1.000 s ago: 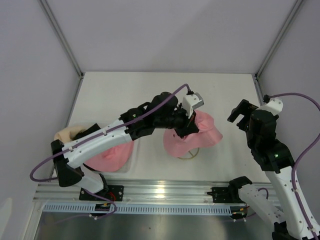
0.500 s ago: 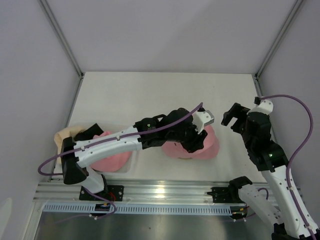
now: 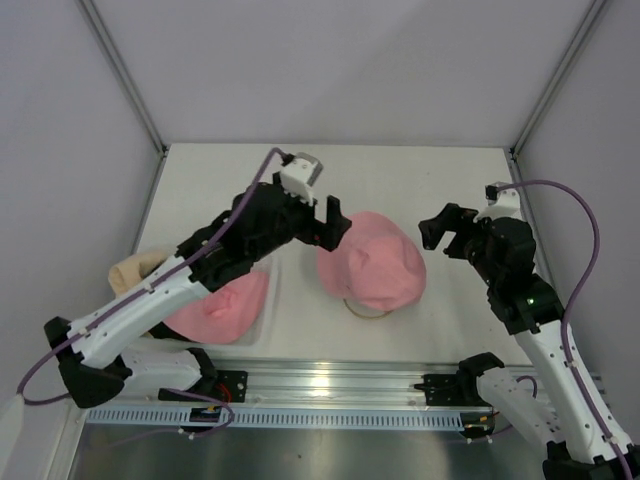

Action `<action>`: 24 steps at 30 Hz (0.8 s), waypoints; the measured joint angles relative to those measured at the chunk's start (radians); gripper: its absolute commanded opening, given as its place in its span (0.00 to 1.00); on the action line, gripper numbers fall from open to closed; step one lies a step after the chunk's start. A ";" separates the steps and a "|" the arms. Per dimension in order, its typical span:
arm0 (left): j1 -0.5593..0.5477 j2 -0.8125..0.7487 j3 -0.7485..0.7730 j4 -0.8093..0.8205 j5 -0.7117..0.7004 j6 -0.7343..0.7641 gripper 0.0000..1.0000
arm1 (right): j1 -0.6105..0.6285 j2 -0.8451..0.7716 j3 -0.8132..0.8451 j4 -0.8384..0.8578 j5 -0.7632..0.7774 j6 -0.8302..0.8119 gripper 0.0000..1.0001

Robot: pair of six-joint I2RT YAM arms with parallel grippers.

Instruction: Stack the hats

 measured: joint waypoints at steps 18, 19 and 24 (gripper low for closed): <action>0.431 0.132 -0.389 0.415 0.399 -0.370 0.87 | 0.000 0.251 0.002 0.148 -0.175 -0.029 0.99; 0.437 0.150 -0.396 0.457 0.446 -0.386 0.87 | 0.000 0.251 0.003 0.148 -0.175 -0.031 1.00; 0.464 0.241 -0.438 0.648 0.632 -0.464 0.82 | 0.000 0.251 0.010 0.147 -0.194 -0.033 1.00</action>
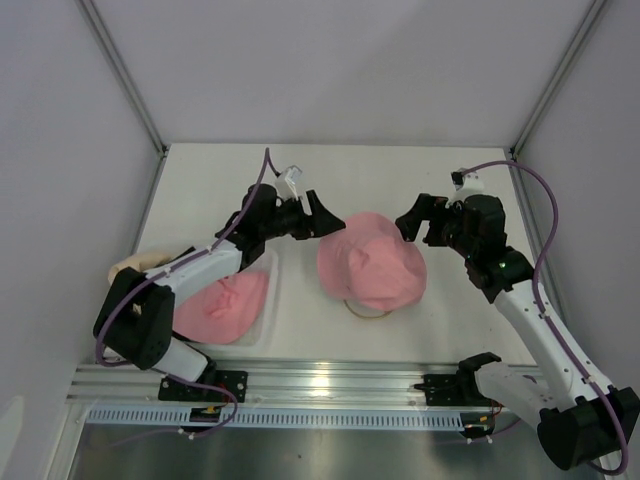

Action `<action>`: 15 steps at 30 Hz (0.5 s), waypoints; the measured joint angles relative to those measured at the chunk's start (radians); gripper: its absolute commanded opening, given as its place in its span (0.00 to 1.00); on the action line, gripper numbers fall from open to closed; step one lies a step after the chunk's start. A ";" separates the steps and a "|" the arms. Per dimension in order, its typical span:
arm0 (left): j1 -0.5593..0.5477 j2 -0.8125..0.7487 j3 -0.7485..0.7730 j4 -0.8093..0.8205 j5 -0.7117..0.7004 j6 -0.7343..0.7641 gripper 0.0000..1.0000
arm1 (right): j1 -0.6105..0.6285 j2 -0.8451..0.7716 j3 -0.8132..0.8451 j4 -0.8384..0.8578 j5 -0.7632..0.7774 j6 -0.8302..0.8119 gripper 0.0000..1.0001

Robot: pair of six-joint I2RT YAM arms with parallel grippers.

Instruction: Stack the hats

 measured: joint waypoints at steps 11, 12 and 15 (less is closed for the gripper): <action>0.005 0.072 -0.044 0.169 0.139 -0.080 0.01 | 0.000 0.021 0.004 0.000 -0.011 0.001 0.99; 0.005 0.074 -0.044 0.174 0.141 -0.080 0.01 | 0.000 0.022 0.004 0.000 -0.011 0.001 0.99; 0.005 0.075 -0.043 0.157 0.122 -0.077 0.01 | 0.000 0.023 0.004 0.000 -0.010 0.001 0.99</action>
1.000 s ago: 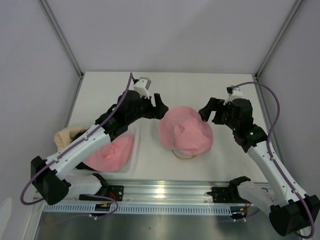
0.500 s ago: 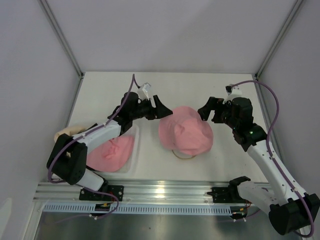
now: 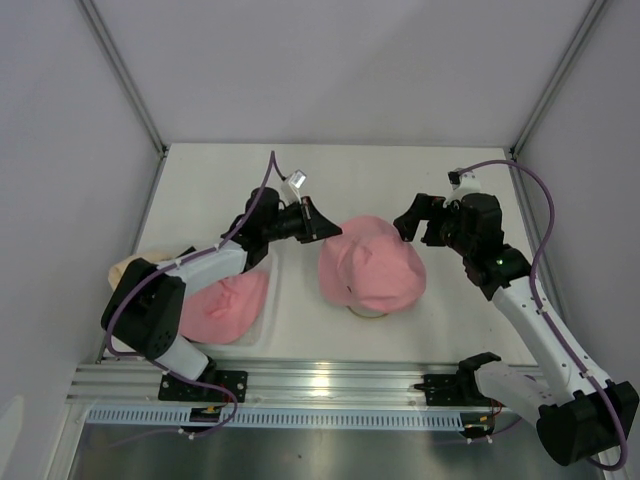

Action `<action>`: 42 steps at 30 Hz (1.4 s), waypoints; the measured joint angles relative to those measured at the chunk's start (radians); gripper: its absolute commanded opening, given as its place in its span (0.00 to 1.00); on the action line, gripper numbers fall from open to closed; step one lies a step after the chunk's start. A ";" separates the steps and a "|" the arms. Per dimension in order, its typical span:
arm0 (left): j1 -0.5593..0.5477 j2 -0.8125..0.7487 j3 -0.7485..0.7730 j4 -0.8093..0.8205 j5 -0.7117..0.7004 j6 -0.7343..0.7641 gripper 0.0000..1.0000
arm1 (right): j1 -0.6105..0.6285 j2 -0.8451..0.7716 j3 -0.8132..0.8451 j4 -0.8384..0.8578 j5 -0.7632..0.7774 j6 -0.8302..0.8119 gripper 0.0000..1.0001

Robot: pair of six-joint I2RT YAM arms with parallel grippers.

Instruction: Stack the hats

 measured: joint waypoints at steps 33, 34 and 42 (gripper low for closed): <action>-0.002 0.010 -0.196 0.076 -0.109 0.059 0.36 | -0.002 0.052 0.026 -0.014 0.052 -0.010 0.99; -0.002 -0.003 -0.196 0.050 -0.116 0.072 0.45 | -0.005 0.060 0.035 -0.016 0.058 -0.013 0.99; -0.002 -0.190 -0.130 -0.190 -0.210 0.190 0.99 | -0.056 0.102 0.154 -0.027 0.068 -0.039 1.00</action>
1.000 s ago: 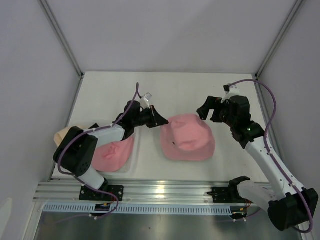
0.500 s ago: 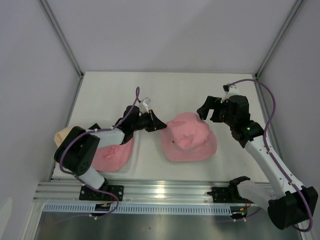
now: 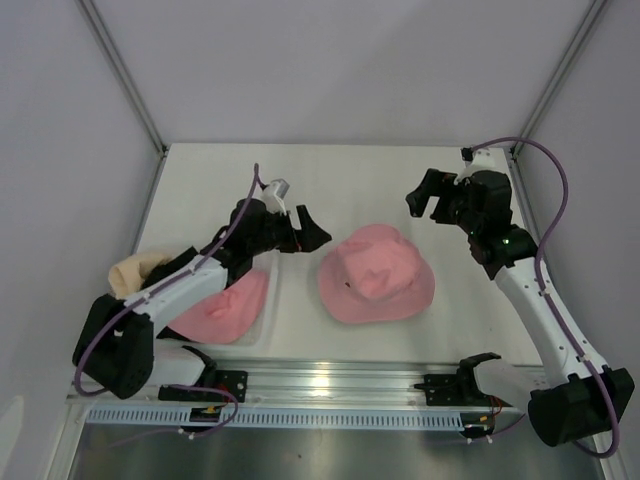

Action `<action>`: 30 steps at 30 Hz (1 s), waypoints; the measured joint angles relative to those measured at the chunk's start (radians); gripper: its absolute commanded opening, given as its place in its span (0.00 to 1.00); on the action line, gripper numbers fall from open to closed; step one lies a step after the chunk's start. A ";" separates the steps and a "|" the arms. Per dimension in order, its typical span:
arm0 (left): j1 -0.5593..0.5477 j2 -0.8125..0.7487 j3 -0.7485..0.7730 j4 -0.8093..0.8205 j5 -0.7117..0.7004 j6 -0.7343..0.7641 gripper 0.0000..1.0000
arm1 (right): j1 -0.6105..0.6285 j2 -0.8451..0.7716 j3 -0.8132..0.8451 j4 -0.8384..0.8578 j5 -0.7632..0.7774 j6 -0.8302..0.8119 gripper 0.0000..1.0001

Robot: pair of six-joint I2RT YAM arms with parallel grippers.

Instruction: Stack the hats

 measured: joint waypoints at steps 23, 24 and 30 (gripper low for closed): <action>0.005 -0.412 0.473 -1.400 -0.948 -0.247 0.99 | -0.053 0.026 -0.008 0.066 -0.075 0.002 0.99; 0.005 -0.410 0.449 -1.421 -0.961 -0.252 0.99 | -0.055 0.023 -0.013 0.071 -0.076 0.002 0.99; 0.005 -0.377 0.320 -1.483 -0.955 -0.212 0.97 | -0.063 -0.004 -0.053 0.091 -0.080 0.006 0.99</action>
